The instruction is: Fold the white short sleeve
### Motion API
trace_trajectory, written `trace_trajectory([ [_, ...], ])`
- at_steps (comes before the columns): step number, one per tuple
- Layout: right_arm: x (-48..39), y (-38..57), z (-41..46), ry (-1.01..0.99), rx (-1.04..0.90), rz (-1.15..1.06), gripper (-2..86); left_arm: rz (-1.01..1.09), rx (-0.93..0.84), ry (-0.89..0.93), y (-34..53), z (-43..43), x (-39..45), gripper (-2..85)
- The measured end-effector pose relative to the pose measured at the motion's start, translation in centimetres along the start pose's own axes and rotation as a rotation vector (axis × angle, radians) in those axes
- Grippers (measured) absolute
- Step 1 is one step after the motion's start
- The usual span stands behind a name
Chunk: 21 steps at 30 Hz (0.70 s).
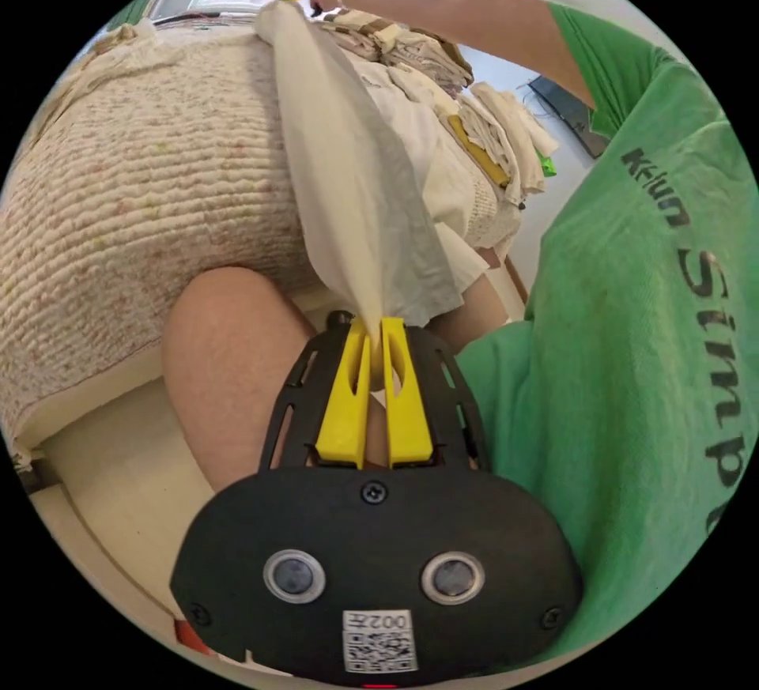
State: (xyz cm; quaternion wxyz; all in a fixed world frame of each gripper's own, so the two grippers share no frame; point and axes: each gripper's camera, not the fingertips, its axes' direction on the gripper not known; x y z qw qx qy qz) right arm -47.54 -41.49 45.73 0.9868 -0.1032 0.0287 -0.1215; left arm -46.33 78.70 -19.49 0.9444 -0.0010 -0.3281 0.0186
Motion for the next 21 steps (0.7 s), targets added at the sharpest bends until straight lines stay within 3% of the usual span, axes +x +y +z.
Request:
trace_trajectory([
  [1, 0.8, 0.1, 3.0, 0.022, -0.153, -0.017, 0.1, -0.023, -0.011, 0.006, 0.0, 0.3, -0.4, -1.5],
  [3, 2.2, 1.0, 4.6, 0.004, -0.207, -0.034, 0.5, -0.028, -0.009, 0.014, 0.2, 0.7, -0.2, -1.6],
  [7, 7.4, 4.5, -0.1, -0.297, 0.109, 0.119, 3.6, -0.004, -0.002, -0.023, 0.3, 0.7, 0.7, -1.6],
  [9, 8.4, 6.5, -2.1, -0.353, 0.165, 0.090, 4.4, -0.012, 0.008, -0.024, 0.4, 0.5, 0.8, -1.6],
  [14, 9.2, 14.3, -4.6, -0.177, 0.070, -0.079, 6.7, -0.019, 0.026, -0.039, 0.6, 0.4, 1.3, -1.6],
  [17, 11.3, 18.2, -4.4, -0.037, 0.060, -0.037, 8.3, -0.043, 0.024, -0.035, 0.5, 0.7, 1.3, -1.6],
  [21, 14.6, 20.0, -2.7, -0.071, 0.017, 0.096, 10.4, -0.052, 0.024, -0.044, 0.5, 0.6, 1.6, -1.6],
])
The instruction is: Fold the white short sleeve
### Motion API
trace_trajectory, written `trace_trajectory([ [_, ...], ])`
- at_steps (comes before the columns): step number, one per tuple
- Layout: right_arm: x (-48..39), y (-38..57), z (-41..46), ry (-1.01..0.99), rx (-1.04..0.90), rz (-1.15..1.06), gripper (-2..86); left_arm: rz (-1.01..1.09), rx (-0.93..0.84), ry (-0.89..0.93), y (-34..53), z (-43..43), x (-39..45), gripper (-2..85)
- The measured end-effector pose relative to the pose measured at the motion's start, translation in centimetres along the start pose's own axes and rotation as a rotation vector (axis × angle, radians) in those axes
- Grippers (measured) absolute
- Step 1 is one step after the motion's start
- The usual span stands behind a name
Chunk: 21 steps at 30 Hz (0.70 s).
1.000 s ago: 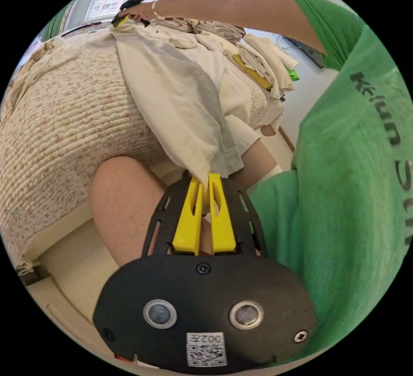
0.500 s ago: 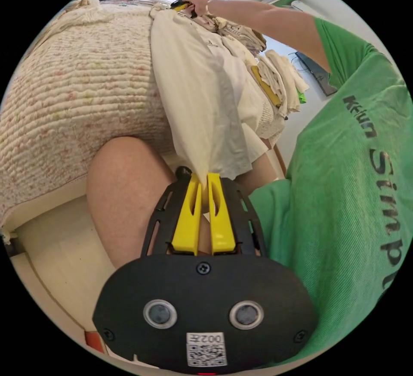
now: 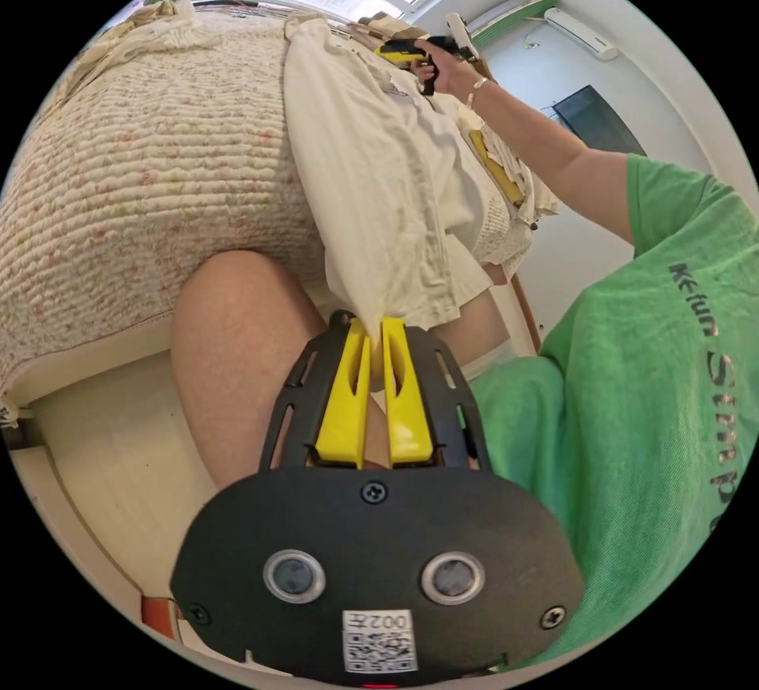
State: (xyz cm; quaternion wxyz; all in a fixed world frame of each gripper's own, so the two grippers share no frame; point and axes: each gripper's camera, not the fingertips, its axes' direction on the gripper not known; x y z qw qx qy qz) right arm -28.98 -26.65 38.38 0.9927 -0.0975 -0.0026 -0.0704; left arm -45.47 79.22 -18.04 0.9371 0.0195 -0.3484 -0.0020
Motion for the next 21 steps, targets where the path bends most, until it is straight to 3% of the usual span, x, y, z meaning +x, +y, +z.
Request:
trace_trajectory([
  [4, 2.3, 0.4, 2.7, -0.063, -0.078, 0.108, 10.7, 0.012, 0.008, -0.036, 0.0, -0.4, 0.8, -1.6],
  [7, 3.3, 0.9, 2.4, -0.096, -0.071, 0.122, 6.2, -0.003, 0.020, -0.033, 0.2, -0.6, 1.0, -1.6],
  [10, 5.6, 1.8, -0.8, -0.204, 0.019, 0.187, 3.8, -0.022, 0.032, -0.011, 0.5, -0.8, 0.8, -1.6],
  [14, 8.0, 4.2, -6.1, -0.097, 0.181, 0.227, 3.0, -0.046, 0.042, 0.027, 0.7, -1.2, 0.4, -1.6],
  [16, 8.7, 5.0, -6.3, -0.047, 0.149, 0.226, 2.9, -0.059, 0.044, 0.069, 0.8, -1.3, 0.1, -1.6],
  [19, 10.1, 5.8, -3.7, -0.115, -0.057, 0.262, 2.8, -0.069, 0.050, 0.101, 1.0, -1.5, -0.2, -1.6],
  [21, 10.6, 7.0, -4.2, -0.172, 0.000, 0.301, 2.9, -0.066, 0.062, 0.122, 1.1, -1.9, -0.3, -1.6],
])
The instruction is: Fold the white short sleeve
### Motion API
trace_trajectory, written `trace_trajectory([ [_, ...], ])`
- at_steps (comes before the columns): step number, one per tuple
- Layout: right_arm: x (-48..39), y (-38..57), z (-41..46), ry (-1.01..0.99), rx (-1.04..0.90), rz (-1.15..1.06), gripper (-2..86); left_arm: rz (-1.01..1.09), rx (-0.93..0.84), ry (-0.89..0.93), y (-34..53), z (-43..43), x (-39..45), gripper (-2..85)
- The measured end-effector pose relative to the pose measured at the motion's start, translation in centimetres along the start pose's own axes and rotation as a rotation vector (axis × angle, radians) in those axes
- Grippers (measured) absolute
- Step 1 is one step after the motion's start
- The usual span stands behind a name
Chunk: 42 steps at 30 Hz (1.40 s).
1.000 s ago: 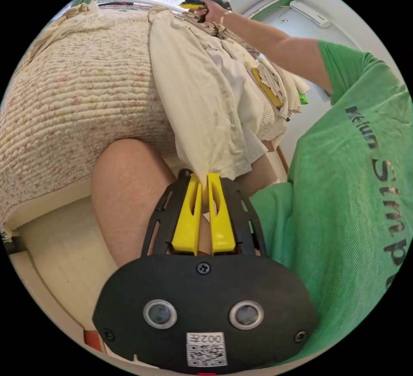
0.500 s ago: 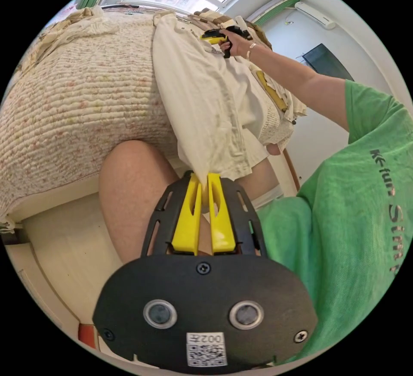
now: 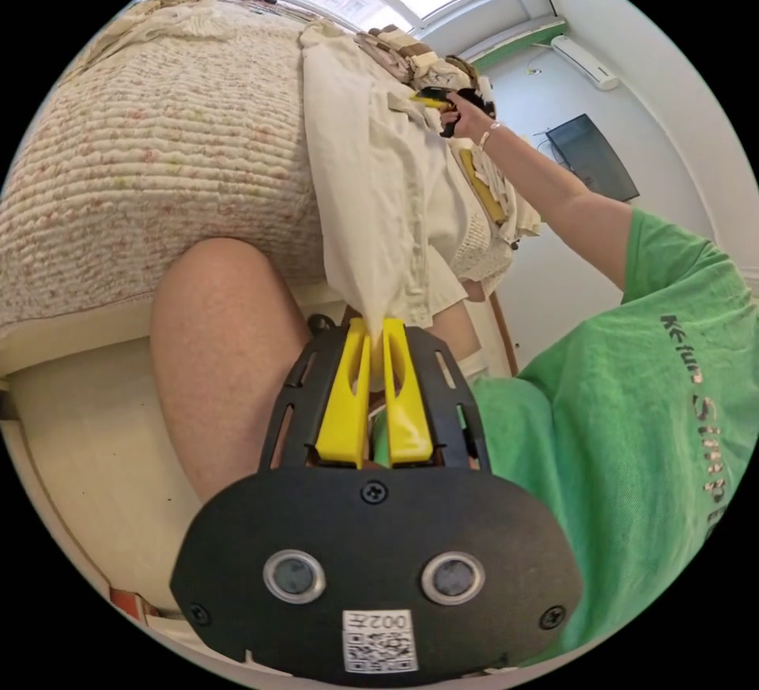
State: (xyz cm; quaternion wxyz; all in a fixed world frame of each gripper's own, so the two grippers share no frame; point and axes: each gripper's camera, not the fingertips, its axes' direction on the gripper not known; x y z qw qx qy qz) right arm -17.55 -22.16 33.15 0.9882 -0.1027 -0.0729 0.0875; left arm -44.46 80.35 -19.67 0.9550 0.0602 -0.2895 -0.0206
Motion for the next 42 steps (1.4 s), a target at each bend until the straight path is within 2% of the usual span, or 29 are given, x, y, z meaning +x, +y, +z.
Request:
trace_trajectory([
  [2, -0.2, 1.0, -0.8, -0.061, 0.055, 0.043, 2.9, -0.005, 0.017, 0.060, 0.0, -0.6, -0.4, -1.6],
  [6, -4.1, 1.9, -2.4, -0.001, 0.133, -0.021, 2.7, -0.037, 0.048, 0.279, -0.1, -1.8, -2.4, -1.6],
  [12, -18.9, 4.3, -6.9, 0.209, 0.317, -0.311, 2.9, -0.046, 0.037, 0.363, -0.4, -2.4, -3.6, -1.6],
  [15, -29.1, 8.4, -7.1, 0.371, 0.395, -0.575, 3.5, -0.056, 0.032, 0.363, -0.3, -2.3, -3.8, -1.6],
  [17, -37.1, 13.5, -4.0, 0.515, 0.347, -0.865, 4.5, -0.068, 0.035, 0.366, -0.2, -2.3, -4.0, -1.6],
  [20, -43.7, 21.7, 1.2, 0.715, 0.281, -1.228, 5.2, -0.072, 0.036, 0.358, -0.2, -2.4, -4.1, -1.6],
  [23, -46.2, 29.3, 2.4, 0.757, 0.411, -1.411, 8.0, -0.053, 0.025, 0.324, -0.4, -2.5, -3.7, -1.6],
  [27, -46.6, 34.2, 0.6, 0.715, 0.515, -1.434, 12.6, -0.047, 0.021, 0.304, -0.5, -2.5, -3.7, -1.6],
  [31, -44.3, 32.8, -2.4, 0.611, 0.466, -1.248, 12.2, -0.058, 0.018, 0.326, -0.6, -2.5, -4.2, -1.6],
  [33, -42.5, 30.1, -2.7, 0.593, 0.399, -1.137, 12.3, -0.056, 0.013, 0.327, -0.7, -2.5, -4.2, -1.6],
  [38, -36.8, 22.7, -0.3, 0.467, 0.061, -0.916, 12.8, -0.042, 0.011, 0.307, -0.9, -2.8, -3.9, -1.6],
  [42, -33.9, 20.1, 0.6, 0.308, -0.033, -0.797, 11.7, -0.057, 0.026, 0.309, -0.8, -2.9, -3.9, -1.6],
])
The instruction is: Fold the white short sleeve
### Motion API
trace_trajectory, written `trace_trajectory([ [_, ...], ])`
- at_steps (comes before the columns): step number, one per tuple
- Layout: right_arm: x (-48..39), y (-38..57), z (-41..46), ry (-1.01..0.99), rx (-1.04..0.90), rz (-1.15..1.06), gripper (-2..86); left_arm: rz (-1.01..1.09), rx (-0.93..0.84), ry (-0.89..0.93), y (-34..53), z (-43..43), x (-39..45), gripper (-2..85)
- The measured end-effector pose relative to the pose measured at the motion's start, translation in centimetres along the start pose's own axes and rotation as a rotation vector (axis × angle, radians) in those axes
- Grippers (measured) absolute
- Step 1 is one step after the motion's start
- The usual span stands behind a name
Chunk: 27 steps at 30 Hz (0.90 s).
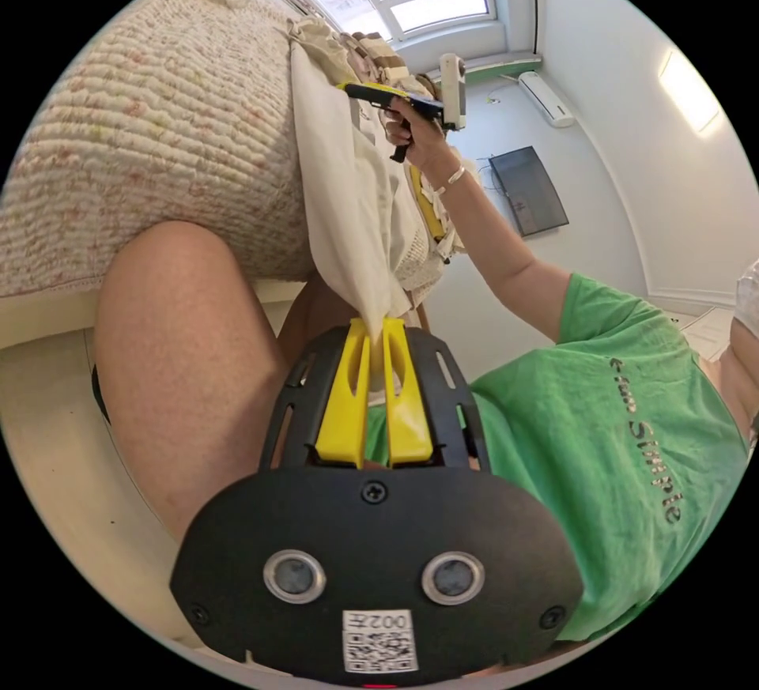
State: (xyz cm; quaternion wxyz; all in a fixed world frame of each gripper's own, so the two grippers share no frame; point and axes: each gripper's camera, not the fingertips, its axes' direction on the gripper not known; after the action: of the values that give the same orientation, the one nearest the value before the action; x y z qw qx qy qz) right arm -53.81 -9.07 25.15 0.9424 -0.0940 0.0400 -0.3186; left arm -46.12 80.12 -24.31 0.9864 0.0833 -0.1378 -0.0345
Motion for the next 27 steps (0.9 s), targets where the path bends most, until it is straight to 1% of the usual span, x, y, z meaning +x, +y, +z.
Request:
trace_trajectory([
  [1, 1.2, 0.1, 0.0, -0.060, 0.008, 0.053, 9.3, -0.003, 0.004, 0.001, 0.0, -0.1, 0.0, -1.6],
  [2, 2.3, 0.4, -0.3, -0.067, 0.017, 0.122, 5.9, -0.004, 0.006, 0.001, 0.0, -0.1, 0.0, -1.6],
  [4, 3.3, 0.8, -1.3, -0.057, 0.047, 0.190, 3.6, -0.008, 0.012, 0.005, 0.0, -0.3, 0.0, -1.6],
  [6, 3.4, 1.5, -2.9, 0.001, 0.104, 0.198, 3.2, -0.016, 0.015, 0.024, -0.1, -0.5, -0.1, -1.6],
  [7, 2.6, 1.9, -4.0, 0.089, 0.143, 0.163, 3.1, -0.024, 0.016, 0.047, -0.2, -0.6, -0.3, -1.6],
  [8, 0.9, 2.3, -4.7, 0.200, 0.174, 0.074, 3.0, -0.028, 0.017, 0.060, -0.2, -0.6, -0.4, -1.6],
  [9, -0.1, 2.6, -4.8, 0.261, 0.182, 0.014, 3.0, -0.035, 0.018, 0.088, -0.3, -0.7, -0.6, -1.6],
  [10, -2.3, 3.2, -4.4, 0.379, 0.171, -0.120, 3.1, -0.042, 0.020, 0.116, -0.4, -0.8, -0.8, -1.6],
  [11, -4.0, 3.8, -3.0, 0.477, 0.111, -0.223, 3.1, -0.045, 0.022, 0.128, -0.4, -0.9, -0.9, -1.6],
  [13, -4.6, 4.7, -1.1, 0.568, 0.023, -0.267, 3.4, -0.059, 0.030, 0.170, -0.5, -1.0, -1.2, -1.6],
  [15, -3.8, 5.7, -0.9, 0.558, 0.005, -0.241, 3.7, -0.069, 0.039, 0.193, -0.5, -1.2, -1.4, -1.6],
  [16, -3.1, 6.3, -1.4, 0.549, 0.012, -0.191, 4.4, -0.073, 0.047, 0.200, -0.5, -1.3, -1.5, -1.6],
  [18, -1.7, 7.2, -2.8, 0.491, 0.041, -0.082, 5.7, -0.077, 0.051, 0.198, -0.4, -1.4, -1.5, -1.6],
  [19, -0.7, 7.9, -3.8, 0.414, 0.050, -0.009, 6.5, -0.079, 0.051, 0.193, -0.5, -1.3, -1.5, -1.6],
  [20, 0.6, 8.5, -4.6, 0.304, 0.047, 0.075, 7.0, -0.080, 0.050, 0.190, -0.5, -1.3, -1.5, -1.6],
  [21, 1.2, 8.9, -4.9, 0.233, 0.040, 0.115, 6.9, -0.080, 0.048, 0.188, -0.6, -1.2, -1.4, -1.6],
  [23, 3.4, 10.3, -5.6, -0.075, 0.023, 0.258, 6.1, -0.079, 0.044, 0.186, -0.7, -1.2, -1.4, -1.6],
  [25, 4.5, 11.2, -5.4, -0.250, 0.013, 0.323, 4.9, -0.075, 0.039, 0.176, -0.9, -1.1, -1.3, -1.6],
  [27, 5.0, 11.9, -4.5, -0.325, -0.016, 0.352, 4.6, -0.074, 0.038, 0.169, -1.0, -1.1, -1.2, -1.5],
])
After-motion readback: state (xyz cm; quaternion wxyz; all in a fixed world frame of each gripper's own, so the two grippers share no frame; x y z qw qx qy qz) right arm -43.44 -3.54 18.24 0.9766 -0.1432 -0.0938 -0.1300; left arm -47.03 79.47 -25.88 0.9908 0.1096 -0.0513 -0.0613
